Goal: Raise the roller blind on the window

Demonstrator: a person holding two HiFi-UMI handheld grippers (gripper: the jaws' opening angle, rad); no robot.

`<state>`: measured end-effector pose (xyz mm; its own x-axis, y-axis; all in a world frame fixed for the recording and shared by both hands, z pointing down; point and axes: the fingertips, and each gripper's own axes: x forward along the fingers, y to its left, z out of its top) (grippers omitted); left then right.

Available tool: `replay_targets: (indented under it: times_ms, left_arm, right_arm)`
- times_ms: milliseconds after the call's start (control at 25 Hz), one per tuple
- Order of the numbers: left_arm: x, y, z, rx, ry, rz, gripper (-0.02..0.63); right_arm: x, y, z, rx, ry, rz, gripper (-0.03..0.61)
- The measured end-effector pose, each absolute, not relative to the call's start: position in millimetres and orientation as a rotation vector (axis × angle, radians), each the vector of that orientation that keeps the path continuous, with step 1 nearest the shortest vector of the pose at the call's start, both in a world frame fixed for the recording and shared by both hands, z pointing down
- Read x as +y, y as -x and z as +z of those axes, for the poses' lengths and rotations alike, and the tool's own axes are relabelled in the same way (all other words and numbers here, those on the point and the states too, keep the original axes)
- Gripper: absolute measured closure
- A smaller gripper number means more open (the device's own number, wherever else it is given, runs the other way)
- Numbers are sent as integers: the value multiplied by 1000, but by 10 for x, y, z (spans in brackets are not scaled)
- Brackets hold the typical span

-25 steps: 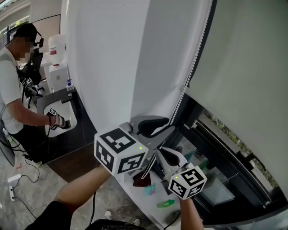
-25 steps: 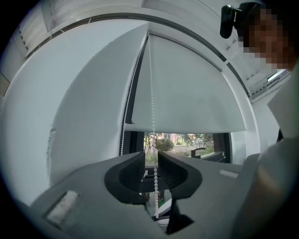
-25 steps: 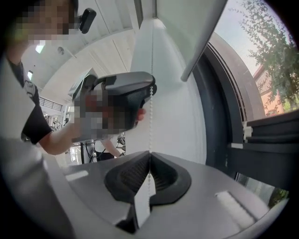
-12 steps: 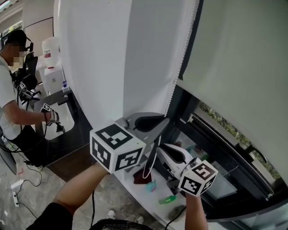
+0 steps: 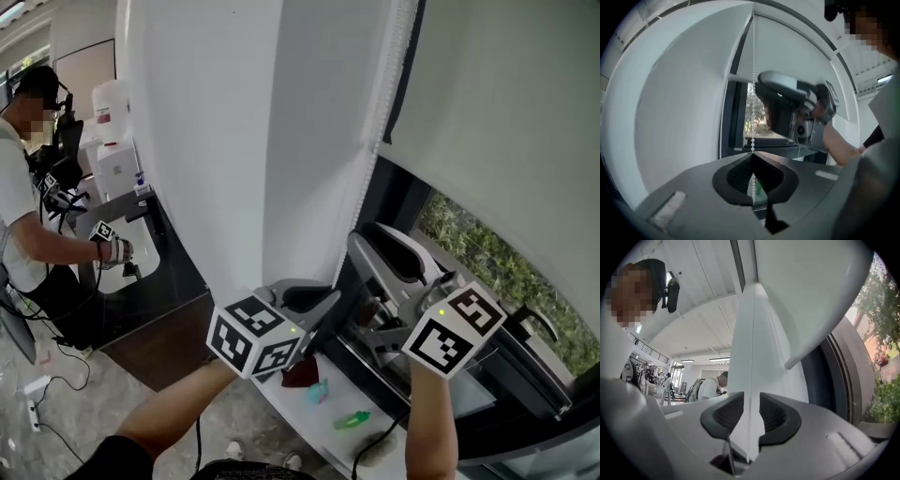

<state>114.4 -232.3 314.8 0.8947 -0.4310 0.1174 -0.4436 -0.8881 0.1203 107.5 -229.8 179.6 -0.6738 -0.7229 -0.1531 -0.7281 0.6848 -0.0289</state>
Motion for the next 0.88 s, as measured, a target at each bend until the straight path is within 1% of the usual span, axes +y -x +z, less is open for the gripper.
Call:
replay_targets:
  times_ms: [120, 240, 280, 320, 600, 880]
  left_arm:
    - [-2259, -1158, 3439, -649, -2853, 180, 601]
    - [-2250, -1141, 3530, -647, -2825, 179, 601]
    - [-2259, -1124, 3528, -655, -2821, 174, 601]
    - [-2270, -1103, 3524, -663, -2816, 168, 601]
    - [-2257, -1099, 3569, -673, -2834, 181, 601]
    - [-2272, -1154, 3598, -646, -2843, 175, 600]
  right_arm:
    - [-2319, -991, 1674, 2753, 1160, 70, 482]
    - [-2330, -978, 1582, 2759, 1158, 98, 500]
    - [-2339, -973, 1568, 2761, 1167, 109, 515]
    - [-2346, -963, 1562, 2761, 1173, 116, 554]
    - [-2387, -904, 1616, 2757, 1166, 107, 554]
    - [-2412, -978, 1644, 2769, 1175, 113, 569]
